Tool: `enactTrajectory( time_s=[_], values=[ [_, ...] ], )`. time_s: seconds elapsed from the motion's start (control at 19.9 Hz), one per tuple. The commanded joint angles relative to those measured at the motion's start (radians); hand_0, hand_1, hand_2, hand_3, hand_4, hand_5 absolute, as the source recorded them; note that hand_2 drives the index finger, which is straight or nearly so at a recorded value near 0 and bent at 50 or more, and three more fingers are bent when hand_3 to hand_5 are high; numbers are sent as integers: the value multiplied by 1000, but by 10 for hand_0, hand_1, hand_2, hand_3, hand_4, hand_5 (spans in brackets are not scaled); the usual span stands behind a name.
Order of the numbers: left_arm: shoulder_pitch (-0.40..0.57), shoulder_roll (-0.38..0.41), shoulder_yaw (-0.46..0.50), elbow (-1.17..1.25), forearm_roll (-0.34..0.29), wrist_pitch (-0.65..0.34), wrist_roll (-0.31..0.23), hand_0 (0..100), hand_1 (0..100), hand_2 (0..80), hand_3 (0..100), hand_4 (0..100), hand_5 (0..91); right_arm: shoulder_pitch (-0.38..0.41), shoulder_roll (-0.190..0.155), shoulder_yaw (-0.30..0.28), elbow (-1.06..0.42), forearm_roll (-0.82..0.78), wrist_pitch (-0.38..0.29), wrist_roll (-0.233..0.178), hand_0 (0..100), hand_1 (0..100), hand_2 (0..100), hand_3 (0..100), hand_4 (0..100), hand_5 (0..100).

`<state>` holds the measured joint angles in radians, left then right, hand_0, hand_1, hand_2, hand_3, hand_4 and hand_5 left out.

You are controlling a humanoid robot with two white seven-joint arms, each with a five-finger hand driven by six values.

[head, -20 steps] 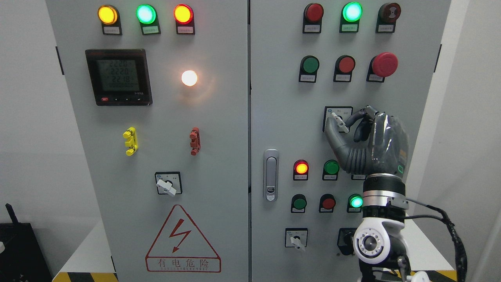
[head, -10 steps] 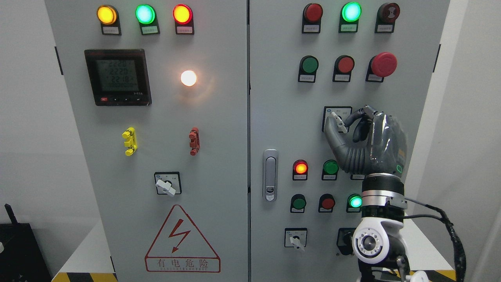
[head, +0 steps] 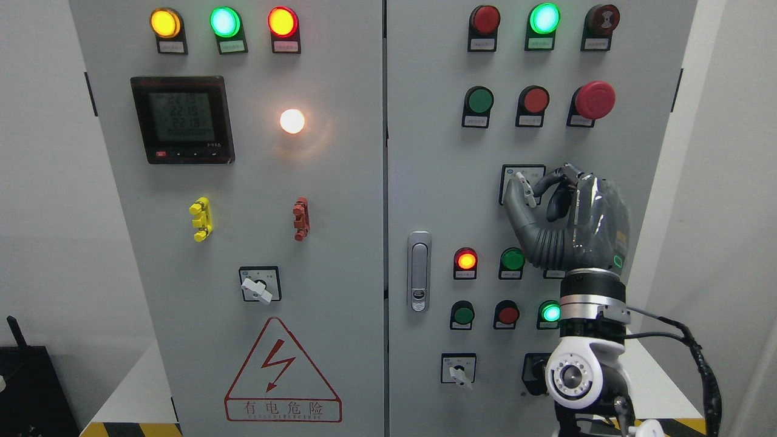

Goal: Rotate and turn off gray switch

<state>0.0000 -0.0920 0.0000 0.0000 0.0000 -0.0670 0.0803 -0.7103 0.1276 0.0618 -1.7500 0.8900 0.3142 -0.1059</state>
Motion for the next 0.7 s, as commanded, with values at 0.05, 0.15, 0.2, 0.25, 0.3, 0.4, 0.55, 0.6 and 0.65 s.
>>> enactTrajectory(
  time_s=[0.05,0.15,0.2,0.25,0.3,0.4,0.55,0.6,0.65],
  values=[
    [-9,0,8,-26,18,0,-1,120,389,0,0,0,0,0,0,1,1,0,0,0,471,446,710,990,947,1000],
    [-9,0,8,-26,20,0,-1,120,389,0,0,0,0,0,1,1,1,0,0,0,485,442,714,995,948,1000],
    [-9,0,8,-26,20,-1,-1,120,389,0,0,0,0,0,1,1,1,0,0,0,488,439,718,998,949,1000],
    [-9,0,8,-26,20,-1,-1,120,389,0,0,0,0,0,0,1,1,0,0,0,491,439,721,1000,951,1000],
    [-9,0,8,-26,18,-1,-1,120,389,0,0,0,0,0,0,1,1,0,0,0,492,439,721,1000,952,1000],
    [-9,0,8,-26,20,-1,-1,120,389,0,0,0,0,0,0,1,0,0,0,0,497,437,723,1000,954,1000],
    [-9,0,8,-26,20,-1,-1,120,389,0,0,0,0,-3,1,1,1,0,0,0,500,434,724,1000,955,1000],
    [-9,0,8,-26,18,-1,-1,120,389,0,0,0,0,-3,1,1,1,0,0,0,501,433,724,1000,957,1000],
    [-9,0,8,-26,18,-1,-1,120,389,0,0,0,0,-3,1,1,0,0,0,0,506,425,725,1000,958,1000]
  ],
)
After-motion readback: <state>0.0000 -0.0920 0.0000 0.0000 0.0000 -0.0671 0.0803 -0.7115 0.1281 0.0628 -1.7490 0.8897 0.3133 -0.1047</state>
